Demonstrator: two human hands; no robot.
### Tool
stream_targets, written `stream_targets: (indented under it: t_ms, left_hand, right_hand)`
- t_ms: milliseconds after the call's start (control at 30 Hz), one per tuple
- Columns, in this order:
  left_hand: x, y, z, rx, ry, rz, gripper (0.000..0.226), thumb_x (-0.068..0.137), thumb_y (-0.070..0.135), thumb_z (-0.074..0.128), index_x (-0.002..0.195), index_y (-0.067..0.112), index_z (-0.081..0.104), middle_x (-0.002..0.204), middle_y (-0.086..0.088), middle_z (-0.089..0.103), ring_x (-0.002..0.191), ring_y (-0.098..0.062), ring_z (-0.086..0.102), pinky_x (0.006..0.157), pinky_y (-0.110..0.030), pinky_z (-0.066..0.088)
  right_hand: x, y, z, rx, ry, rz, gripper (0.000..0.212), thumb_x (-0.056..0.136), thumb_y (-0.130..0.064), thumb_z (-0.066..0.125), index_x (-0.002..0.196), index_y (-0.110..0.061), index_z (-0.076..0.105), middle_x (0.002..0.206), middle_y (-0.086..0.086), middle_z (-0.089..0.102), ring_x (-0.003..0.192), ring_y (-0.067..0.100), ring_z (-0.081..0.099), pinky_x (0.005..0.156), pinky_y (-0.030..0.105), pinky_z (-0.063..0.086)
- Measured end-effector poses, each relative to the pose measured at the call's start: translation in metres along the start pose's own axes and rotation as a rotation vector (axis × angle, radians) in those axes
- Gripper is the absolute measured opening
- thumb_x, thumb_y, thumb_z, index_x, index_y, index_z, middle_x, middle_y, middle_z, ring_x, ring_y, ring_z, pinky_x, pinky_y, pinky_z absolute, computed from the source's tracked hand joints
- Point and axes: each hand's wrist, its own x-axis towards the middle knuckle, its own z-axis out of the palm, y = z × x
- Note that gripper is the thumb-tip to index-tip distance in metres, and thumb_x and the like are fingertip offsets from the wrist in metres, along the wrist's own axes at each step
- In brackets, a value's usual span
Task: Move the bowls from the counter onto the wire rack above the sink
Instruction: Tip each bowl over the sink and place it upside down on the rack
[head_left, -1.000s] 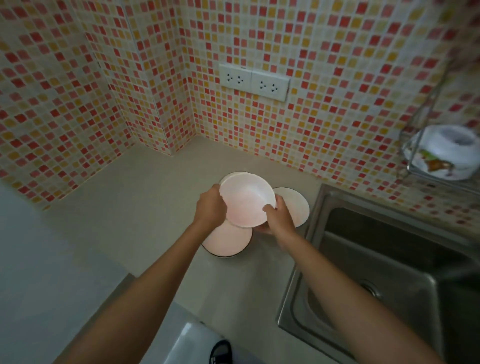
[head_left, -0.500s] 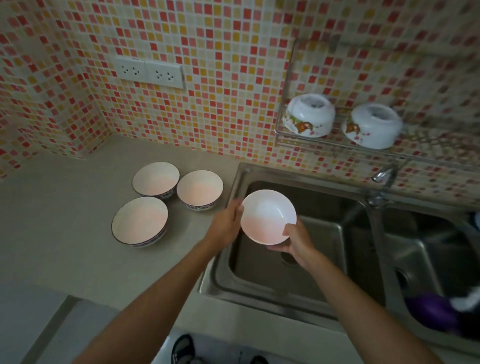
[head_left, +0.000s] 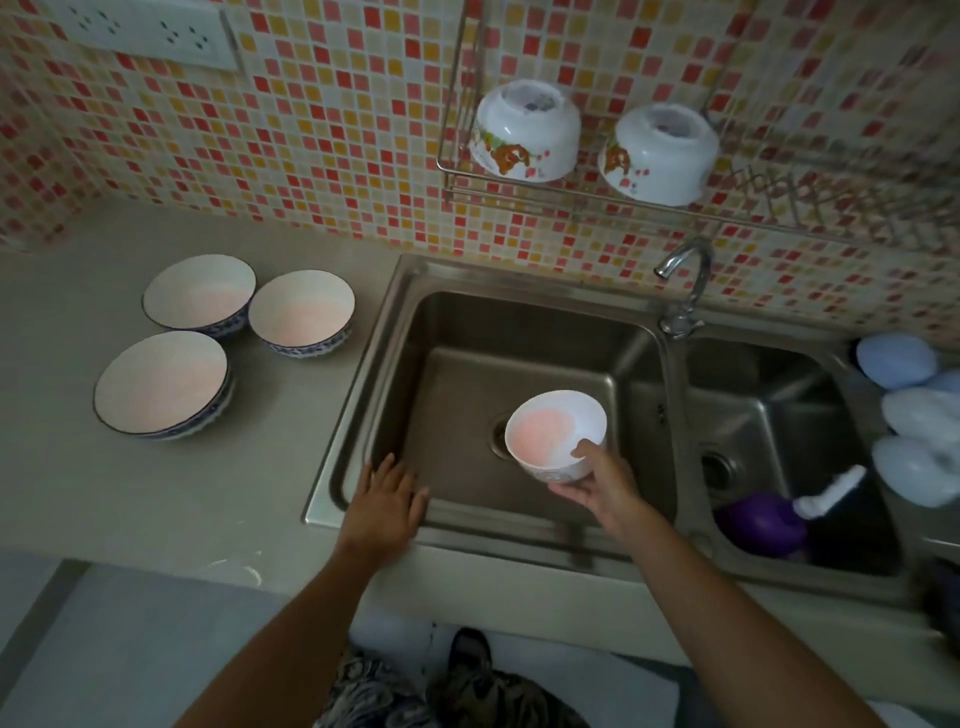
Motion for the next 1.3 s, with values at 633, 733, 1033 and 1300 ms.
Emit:
stream_targets:
  t_ms: [633, 733, 1033, 1300]
  left_hand:
    - [0.001, -0.001, 0.004, 0.076, 0.043, 0.025, 0.074, 0.089, 0.05, 0.003, 0.126, 0.016, 0.055, 0.143, -0.007, 0.046, 0.144, -0.023, 0.017, 0.118, -0.041, -0.004]
    - [0.001, 0.0, 0.002, 0.077, 0.025, 0.017, 0.077, 0.088, 0.052, 0.0, 0.132, 0.014, 0.051, 0.146, -0.007, 0.043, 0.145, -0.021, 0.014, 0.118, -0.039, -0.007]
    - [0.0, 0.002, -0.001, 0.08, -0.012, 0.002, 0.083, 0.086, 0.054, -0.004, 0.14, 0.01, 0.04, 0.15, -0.006, 0.036, 0.146, -0.019, 0.009, 0.119, -0.039, -0.007]
    - [0.0, 0.003, -0.002, 0.075, -0.038, -0.007, 0.086, 0.084, 0.057, -0.008, 0.144, 0.011, 0.033, 0.153, -0.005, 0.029, 0.146, -0.017, 0.004, 0.119, -0.04, -0.008]
  right_hand:
    - [0.027, 0.031, -0.009, -0.4, 0.223, -0.238, 0.072, 0.052, -0.022, 0.093, 0.112, -0.013, 0.054, 0.1, -0.001, 0.062, 0.087, 0.017, 0.061, 0.071, 0.041, 0.061]
    - [0.026, 0.038, -0.007, -0.605, 0.236, -0.369, 0.092, 0.044, -0.031, 0.096, 0.121, -0.01, 0.052, 0.114, 0.004, 0.06, 0.096, 0.018, 0.06, 0.076, 0.037, 0.059]
    - [0.012, 0.049, -0.001, -1.093, 0.182, -0.694, 0.097, 0.054, -0.032, 0.093, 0.133, -0.012, 0.04, 0.125, 0.006, 0.041, 0.106, 0.023, 0.053, 0.081, 0.033, 0.052]
    - [0.012, 0.049, -0.008, -1.635, 0.226, -1.117, 0.08, 0.055, -0.006, 0.083, 0.126, -0.012, 0.048, 0.123, 0.013, 0.053, 0.102, 0.031, 0.058, 0.069, 0.04, 0.057]
